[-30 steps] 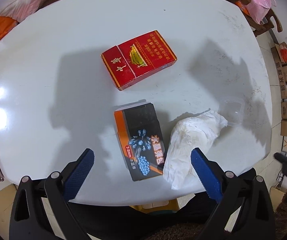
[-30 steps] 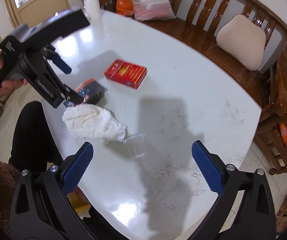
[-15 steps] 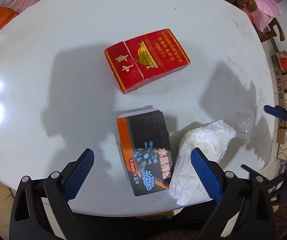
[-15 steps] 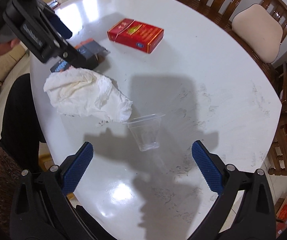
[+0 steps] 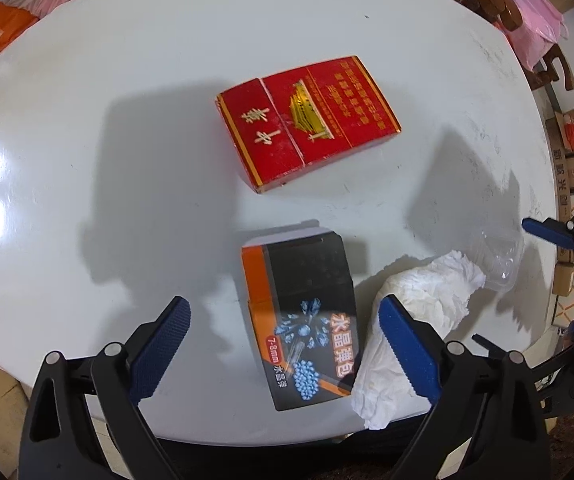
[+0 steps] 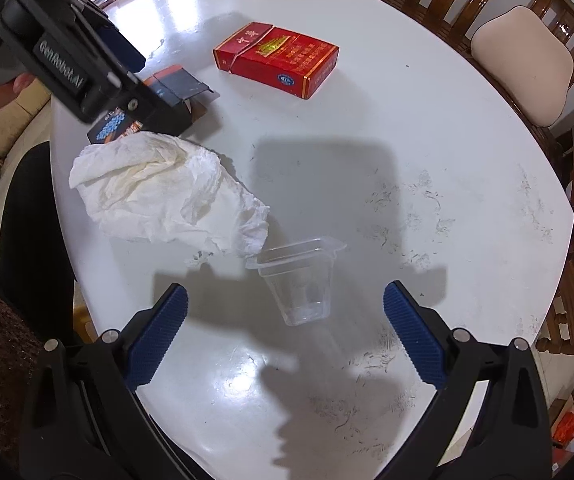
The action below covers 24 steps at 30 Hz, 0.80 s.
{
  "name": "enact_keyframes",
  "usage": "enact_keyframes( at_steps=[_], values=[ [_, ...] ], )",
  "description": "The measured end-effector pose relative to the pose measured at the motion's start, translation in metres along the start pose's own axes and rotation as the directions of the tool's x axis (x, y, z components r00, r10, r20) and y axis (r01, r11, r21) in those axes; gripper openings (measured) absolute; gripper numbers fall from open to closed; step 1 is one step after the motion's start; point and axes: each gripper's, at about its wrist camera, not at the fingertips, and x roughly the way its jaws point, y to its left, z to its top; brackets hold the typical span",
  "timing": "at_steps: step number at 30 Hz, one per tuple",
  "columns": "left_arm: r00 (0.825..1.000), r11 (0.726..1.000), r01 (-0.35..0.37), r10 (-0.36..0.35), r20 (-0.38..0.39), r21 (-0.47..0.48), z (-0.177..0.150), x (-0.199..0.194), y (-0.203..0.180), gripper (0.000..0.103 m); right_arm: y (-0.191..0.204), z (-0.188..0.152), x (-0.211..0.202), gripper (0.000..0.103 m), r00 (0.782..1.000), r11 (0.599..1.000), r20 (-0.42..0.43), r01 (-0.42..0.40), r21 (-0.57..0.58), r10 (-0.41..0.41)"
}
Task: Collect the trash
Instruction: 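Grasp the black-orange box with the left tool while the right tool grasps the clear cup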
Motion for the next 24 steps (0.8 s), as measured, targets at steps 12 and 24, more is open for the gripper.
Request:
enact_keyframes(
  at_steps=[12,24],
  values=[
    [0.999,1.0,0.022,-0.022,-0.033,-0.012,0.012,0.011,0.023,0.078,0.002,0.003,0.003,0.076,1.0,1.0,0.003,0.0,-0.006,0.0],
    [0.999,0.999,0.03,-0.031,-0.034,-0.021,0.005,0.016,0.017,0.063,-0.005,0.005,0.01,0.056,1.0,1.0,-0.004,-0.019,0.025,0.019]
  ],
)
